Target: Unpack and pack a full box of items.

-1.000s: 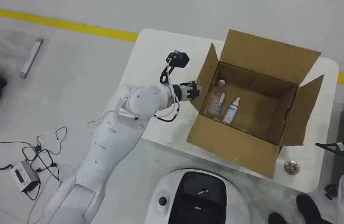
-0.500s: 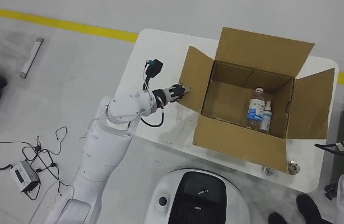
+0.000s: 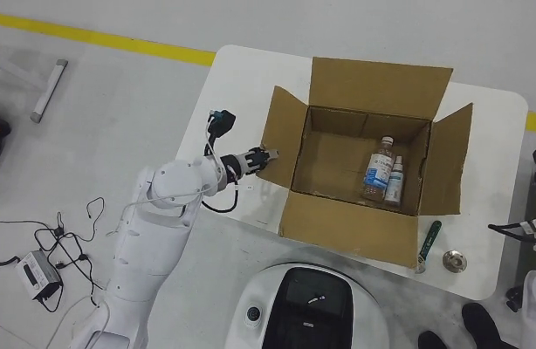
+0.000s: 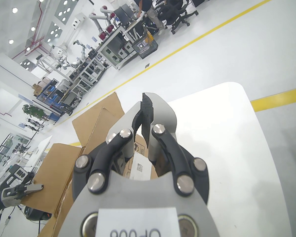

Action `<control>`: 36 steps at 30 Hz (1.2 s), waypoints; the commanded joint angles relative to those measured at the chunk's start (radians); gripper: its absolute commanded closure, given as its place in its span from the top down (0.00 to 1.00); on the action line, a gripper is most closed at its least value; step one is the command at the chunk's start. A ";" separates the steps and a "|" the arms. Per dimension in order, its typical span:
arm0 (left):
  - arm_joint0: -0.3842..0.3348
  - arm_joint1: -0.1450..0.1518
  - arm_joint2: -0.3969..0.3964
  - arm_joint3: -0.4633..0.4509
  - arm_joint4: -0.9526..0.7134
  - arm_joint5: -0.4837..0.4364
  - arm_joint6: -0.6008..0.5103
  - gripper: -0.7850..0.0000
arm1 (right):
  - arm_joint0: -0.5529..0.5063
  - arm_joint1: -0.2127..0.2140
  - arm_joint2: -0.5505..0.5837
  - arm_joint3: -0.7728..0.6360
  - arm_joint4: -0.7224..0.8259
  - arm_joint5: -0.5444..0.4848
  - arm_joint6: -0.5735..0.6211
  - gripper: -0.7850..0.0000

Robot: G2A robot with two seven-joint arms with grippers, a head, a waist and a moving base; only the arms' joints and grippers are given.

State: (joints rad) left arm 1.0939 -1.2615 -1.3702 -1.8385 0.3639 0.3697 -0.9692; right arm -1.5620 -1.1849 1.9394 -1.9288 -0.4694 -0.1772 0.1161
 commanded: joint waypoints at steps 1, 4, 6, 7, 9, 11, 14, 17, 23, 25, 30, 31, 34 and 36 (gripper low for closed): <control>-0.011 0.004 0.009 -0.010 0.030 -0.020 -0.015 1.00 | -0.001 0.000 -0.001 0.000 -0.003 0.001 0.006 0.41; -0.032 0.010 0.014 -0.028 0.077 -0.030 -0.020 1.00 | -0.007 0.001 -0.001 0.000 -0.015 0.003 0.028 0.77; -0.047 0.013 0.016 -0.044 0.097 -0.046 -0.021 1.00 | -0.018 0.004 0.001 -0.007 -0.038 0.003 0.062 0.97; -0.057 0.016 0.019 -0.054 0.128 -0.058 -0.025 1.00 | -0.023 0.004 0.004 -0.011 -0.037 0.003 0.070 0.97; -0.075 0.022 0.029 -0.072 0.188 -0.092 -0.037 1.00 | -0.048 0.008 0.011 -0.021 -0.092 0.007 0.137 0.96; -0.093 0.026 0.040 -0.086 0.244 -0.127 -0.047 1.00 | -0.070 0.012 0.020 -0.038 -0.120 0.026 0.204 0.93; -0.120 0.034 0.068 -0.108 0.353 -0.205 -0.057 1.00 | -0.125 0.023 0.042 -0.076 -0.218 0.060 0.395 0.94; -0.145 0.039 0.097 -0.128 0.438 -0.266 -0.076 1.00 | -0.178 0.028 0.064 -0.131 -0.233 0.046 0.518 1.00; -0.148 0.039 0.100 -0.128 0.444 -0.270 -0.079 1.00 | -0.196 0.030 0.078 -0.155 -0.256 0.038 0.522 1.00; -0.148 0.039 0.100 -0.128 0.444 -0.270 -0.079 1.00 | -0.196 0.030 0.078 -0.155 -0.256 0.038 0.522 1.00; -0.148 0.039 0.100 -0.128 0.444 -0.270 -0.079 1.00 | -0.198 0.031 0.065 -0.169 -0.266 0.013 0.530 1.00; -0.148 0.039 0.100 -0.128 0.444 -0.270 -0.079 1.00 | -0.201 0.033 0.060 -0.180 -0.297 -0.001 0.541 1.00; -0.148 0.039 0.100 -0.128 0.444 -0.270 -0.079 1.00 | -0.222 0.040 0.057 -0.236 -0.426 0.028 0.635 1.00; -0.148 0.039 0.100 -0.128 0.444 -0.270 -0.079 1.00 | -0.240 0.044 0.058 -0.275 -0.480 0.033 0.734 1.00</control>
State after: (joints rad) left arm 0.9464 -1.2220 -1.2702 -1.9662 0.8077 0.0994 -1.0481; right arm -1.7939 -1.1429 1.9953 -2.1809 -0.9192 -0.1464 0.7845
